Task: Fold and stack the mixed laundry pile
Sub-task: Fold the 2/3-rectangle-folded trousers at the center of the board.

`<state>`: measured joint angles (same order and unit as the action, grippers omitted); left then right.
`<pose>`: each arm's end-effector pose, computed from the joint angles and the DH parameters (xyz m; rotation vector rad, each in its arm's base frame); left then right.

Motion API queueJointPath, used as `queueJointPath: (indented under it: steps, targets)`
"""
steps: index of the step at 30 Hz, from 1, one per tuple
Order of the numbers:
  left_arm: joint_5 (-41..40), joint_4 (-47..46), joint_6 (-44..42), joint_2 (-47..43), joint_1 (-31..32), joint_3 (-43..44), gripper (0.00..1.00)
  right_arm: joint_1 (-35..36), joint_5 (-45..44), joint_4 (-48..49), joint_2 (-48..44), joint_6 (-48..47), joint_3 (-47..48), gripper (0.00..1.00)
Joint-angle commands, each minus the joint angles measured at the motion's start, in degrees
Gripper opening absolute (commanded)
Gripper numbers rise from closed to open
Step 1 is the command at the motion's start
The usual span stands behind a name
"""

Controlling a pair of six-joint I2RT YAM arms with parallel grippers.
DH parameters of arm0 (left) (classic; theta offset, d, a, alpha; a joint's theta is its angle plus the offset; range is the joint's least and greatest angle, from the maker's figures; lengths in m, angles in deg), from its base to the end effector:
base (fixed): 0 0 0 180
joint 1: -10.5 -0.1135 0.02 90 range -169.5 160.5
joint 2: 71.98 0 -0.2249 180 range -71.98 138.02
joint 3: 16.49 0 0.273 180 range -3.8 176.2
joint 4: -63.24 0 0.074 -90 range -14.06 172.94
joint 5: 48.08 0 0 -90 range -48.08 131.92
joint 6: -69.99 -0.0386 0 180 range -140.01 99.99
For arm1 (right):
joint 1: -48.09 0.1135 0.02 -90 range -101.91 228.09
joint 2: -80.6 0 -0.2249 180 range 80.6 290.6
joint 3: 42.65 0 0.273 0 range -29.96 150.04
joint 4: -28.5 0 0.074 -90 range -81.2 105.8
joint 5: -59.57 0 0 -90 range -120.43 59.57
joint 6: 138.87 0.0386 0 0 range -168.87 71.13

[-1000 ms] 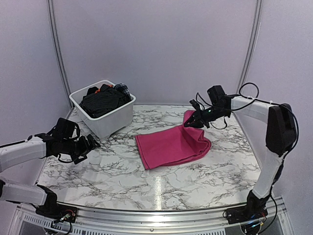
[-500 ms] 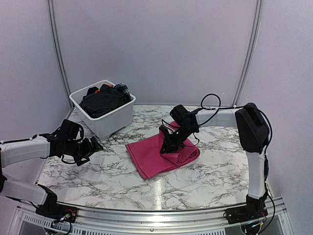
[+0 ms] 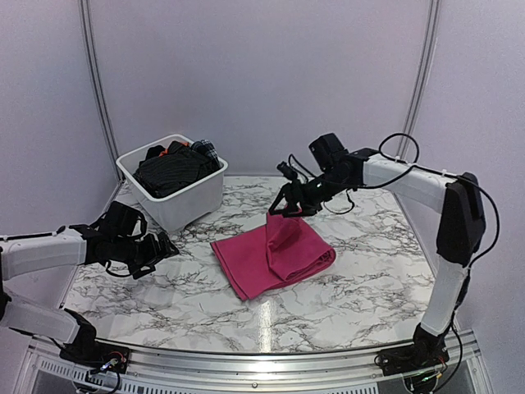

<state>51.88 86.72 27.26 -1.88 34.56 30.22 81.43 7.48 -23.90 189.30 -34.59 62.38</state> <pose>0.2444 -0.1164 0.1348 -0.4223 2.4879 -0.7597 0.3402 0.2522 0.2224 -0.7079 2.5508 1.1515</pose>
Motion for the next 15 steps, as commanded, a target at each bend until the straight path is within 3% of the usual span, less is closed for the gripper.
queueJointPath:
  steps: [1, 3, 9, 15]
  targets:
    - [-1.07, -0.15, -0.94, 0.28, 0.68, 2.08, 0.99, -8.52, -0.47, 2.01, -2.95, 0.97, 0.84, 0.6]
    - [-1.56, 0.0, -0.94, 0.19, 0.64, 2.44, 0.99, -11.12, -5.15, 0.99, -2.38, 2.87, -0.21, 0.51]
    - [-2.91, 0.72, -0.68, -0.81, 0.64, 2.32, 0.99, -12.95, -11.07, 1.5, 1.22, 6.45, -4.43, 0.49]
    - [-3.7, 0.73, -0.47, -1.17, 0.64, 1.75, 0.99, -12.87, 1.39, 13.37, 7.69, 14.73, -6.06, 0.43]
